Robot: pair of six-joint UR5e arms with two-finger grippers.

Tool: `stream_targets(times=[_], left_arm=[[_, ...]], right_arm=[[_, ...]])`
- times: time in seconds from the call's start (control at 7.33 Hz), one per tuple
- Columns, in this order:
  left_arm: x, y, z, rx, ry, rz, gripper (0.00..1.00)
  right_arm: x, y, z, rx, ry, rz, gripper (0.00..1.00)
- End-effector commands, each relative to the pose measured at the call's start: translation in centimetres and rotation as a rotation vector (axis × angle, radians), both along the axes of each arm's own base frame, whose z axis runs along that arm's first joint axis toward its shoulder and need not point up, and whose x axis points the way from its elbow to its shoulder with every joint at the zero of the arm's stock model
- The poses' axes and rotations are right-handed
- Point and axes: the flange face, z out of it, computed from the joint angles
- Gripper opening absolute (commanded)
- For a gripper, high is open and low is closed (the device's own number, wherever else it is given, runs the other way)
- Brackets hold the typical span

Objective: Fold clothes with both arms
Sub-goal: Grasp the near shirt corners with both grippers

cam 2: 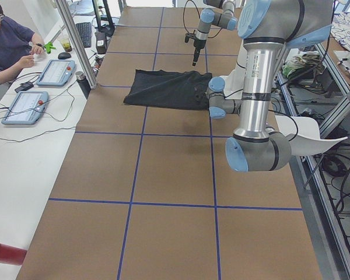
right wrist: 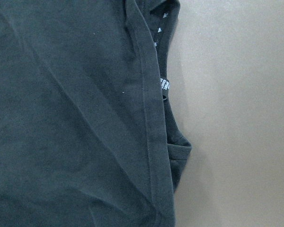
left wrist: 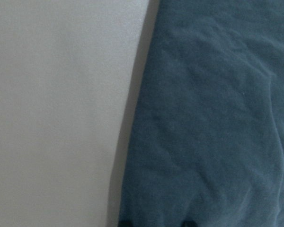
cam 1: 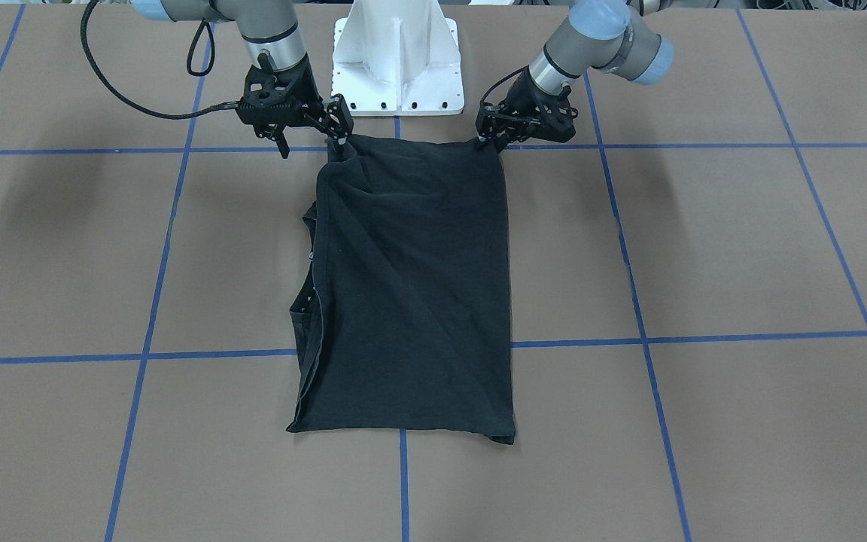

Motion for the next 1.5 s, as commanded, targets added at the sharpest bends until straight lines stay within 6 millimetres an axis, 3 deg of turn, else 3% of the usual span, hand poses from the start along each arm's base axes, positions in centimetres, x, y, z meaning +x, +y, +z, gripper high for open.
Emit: stream_targets(times=[0.0,0.82,1.36], left_arm=[[-0.1,0.1,0.3,0.003,-0.007,0.005,0.54],[-1.0,0.4,0.6,0.003,-0.011,0.017,0.54],[-0.5,1.5,1.2,0.002,-0.023,0.039,0.54]], right_arm=[[-0.1,0.1,-0.1,0.001,-0.001,-0.003,1.0],[-0.1,0.2,-0.1,0.0,-0.002,-0.004,1.0],[-0.2,0.3,-0.1,0.0,-0.002,-0.005,1.0]])
